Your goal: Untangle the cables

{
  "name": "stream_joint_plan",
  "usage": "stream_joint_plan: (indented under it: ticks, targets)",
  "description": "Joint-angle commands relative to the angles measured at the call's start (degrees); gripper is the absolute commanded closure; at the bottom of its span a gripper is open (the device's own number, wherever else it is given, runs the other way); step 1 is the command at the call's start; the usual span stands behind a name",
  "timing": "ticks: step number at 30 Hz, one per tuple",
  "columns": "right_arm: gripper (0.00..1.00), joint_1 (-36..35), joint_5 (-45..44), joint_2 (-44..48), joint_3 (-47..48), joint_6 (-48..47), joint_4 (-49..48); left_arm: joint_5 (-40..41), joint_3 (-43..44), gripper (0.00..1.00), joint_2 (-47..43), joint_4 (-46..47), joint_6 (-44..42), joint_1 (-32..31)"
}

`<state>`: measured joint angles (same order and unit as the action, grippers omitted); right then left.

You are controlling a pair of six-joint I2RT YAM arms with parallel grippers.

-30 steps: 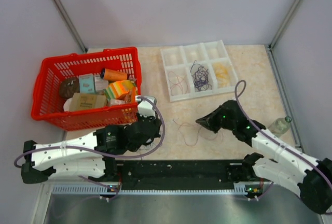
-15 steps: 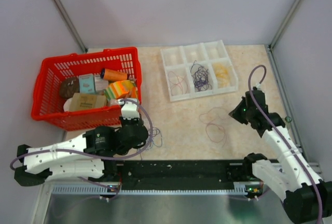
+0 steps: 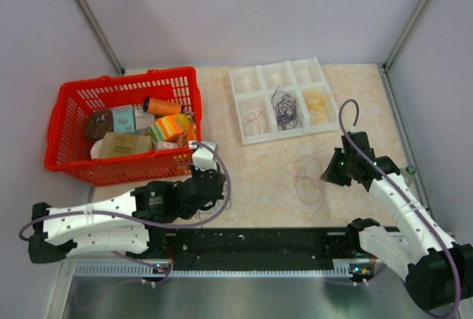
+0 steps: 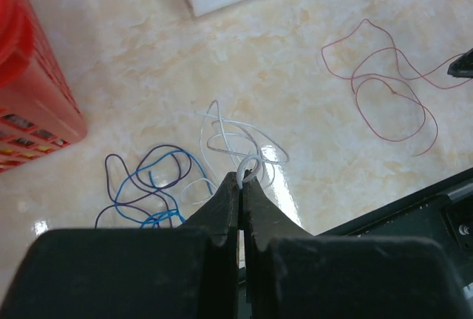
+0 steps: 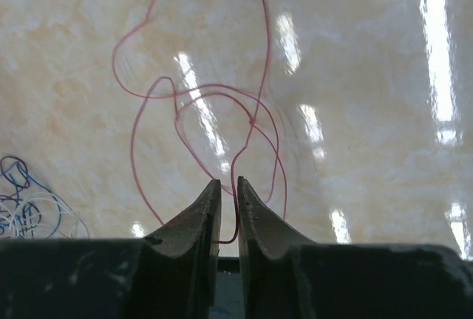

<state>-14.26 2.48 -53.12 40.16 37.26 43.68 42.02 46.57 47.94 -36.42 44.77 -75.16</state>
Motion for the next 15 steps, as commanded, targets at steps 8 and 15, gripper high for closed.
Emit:
stream_joint_plan:
  ticks: [8,15]
  targets:
    - [0.18,-2.17,0.60,-0.40,-5.71,5.63,6.85,-5.81,-0.86,1.00,1.81,10.23,-3.12,0.01]
    - [0.23,-2.26,-0.54,-4.88,-8.07,8.87,-1.12,-5.81,-2.97,1.00,-0.83,11.46,-3.11,0.01]
